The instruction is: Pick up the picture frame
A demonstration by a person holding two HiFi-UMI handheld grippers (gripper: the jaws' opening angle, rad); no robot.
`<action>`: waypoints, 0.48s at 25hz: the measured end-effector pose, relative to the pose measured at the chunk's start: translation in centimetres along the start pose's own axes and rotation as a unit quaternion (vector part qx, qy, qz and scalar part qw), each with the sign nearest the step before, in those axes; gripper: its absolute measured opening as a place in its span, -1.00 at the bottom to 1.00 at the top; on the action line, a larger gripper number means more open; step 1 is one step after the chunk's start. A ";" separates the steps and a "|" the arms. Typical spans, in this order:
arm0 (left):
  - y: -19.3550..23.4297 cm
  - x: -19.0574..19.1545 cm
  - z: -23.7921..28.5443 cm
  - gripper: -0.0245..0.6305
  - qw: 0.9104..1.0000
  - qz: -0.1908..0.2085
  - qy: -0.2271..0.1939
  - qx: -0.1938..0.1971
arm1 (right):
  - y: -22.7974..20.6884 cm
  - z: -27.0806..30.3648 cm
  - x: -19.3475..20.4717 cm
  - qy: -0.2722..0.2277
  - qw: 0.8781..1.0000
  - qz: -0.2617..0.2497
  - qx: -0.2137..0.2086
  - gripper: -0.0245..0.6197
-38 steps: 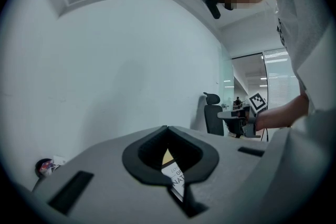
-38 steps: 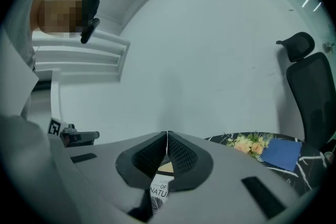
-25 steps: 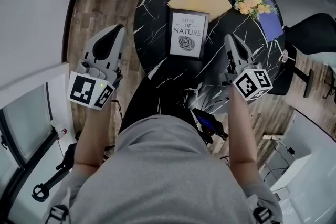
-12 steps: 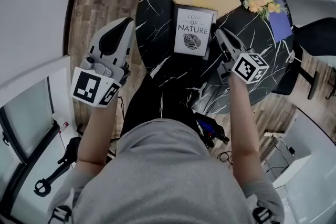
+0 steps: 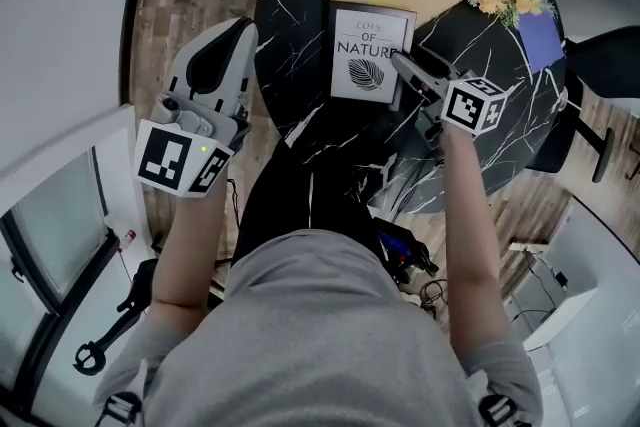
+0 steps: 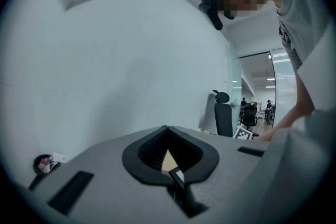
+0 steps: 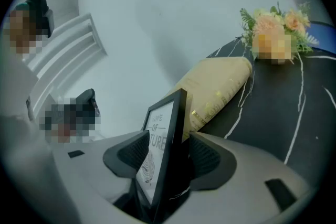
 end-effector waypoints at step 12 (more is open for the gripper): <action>0.1 0.0 -0.1 -0.91 1.000 -0.005 0.002 -0.004 | 0.0 3.1 1.5 0.083 0.987 0.091 -0.101 -0.20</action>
Point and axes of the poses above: the fingertips, and each gripper's own axes: z forward along the fingers, y to its left, x out of its underside, the point moved 5 cm from there along -z, backward along the fingers, and after that the axes turned 4 degrees about -x, right-handed, at the moved point
